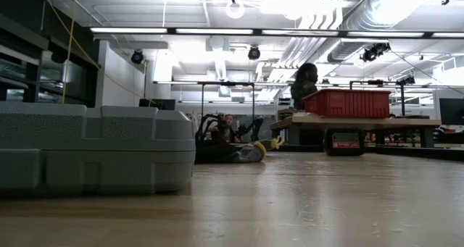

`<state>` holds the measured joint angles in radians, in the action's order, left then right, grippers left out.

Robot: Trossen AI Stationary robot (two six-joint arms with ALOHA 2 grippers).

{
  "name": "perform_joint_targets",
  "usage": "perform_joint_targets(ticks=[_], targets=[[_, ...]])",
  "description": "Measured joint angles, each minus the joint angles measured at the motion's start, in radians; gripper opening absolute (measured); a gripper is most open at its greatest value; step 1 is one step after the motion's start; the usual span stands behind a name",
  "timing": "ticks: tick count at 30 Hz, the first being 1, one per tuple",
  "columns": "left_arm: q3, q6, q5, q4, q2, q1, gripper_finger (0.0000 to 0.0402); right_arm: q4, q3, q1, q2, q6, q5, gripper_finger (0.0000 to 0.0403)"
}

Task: Coil cords
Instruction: Coil the black wire cable onto the black spool

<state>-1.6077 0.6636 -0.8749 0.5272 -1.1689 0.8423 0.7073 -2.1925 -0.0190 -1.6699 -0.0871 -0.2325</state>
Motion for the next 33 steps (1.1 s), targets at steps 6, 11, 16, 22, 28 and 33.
perform_joint_targets(ticks=[6,11,16,22,28,33], targets=[[0.0,0.094,-0.076,0.005,0.0,-0.045,0.0001,0.006,0.0,0.007,0.002,-0.022,0.0,0.0],[0.0,0.18,-0.143,-0.005,-0.018,-0.128,0.0001,0.007,0.0,0.012,0.003,-0.026,0.001,0.0],[0.0,0.212,-0.157,-0.048,-0.022,-0.206,0.0001,-0.018,0.0,0.013,0.003,-0.028,0.0,0.0],[0.0,0.251,-0.167,-0.086,-0.063,-0.301,0.0001,-0.079,0.0,0.019,0.001,-0.052,0.002,0.0],[0.0,0.328,-0.203,-0.258,-0.139,-0.386,0.0001,-0.104,0.0,0.028,-0.006,-0.045,0.036,0.0],[0.0,0.506,-0.239,-0.606,-0.222,-0.453,0.0001,-0.161,0.0,0.028,-0.035,-0.045,0.074,0.0]])
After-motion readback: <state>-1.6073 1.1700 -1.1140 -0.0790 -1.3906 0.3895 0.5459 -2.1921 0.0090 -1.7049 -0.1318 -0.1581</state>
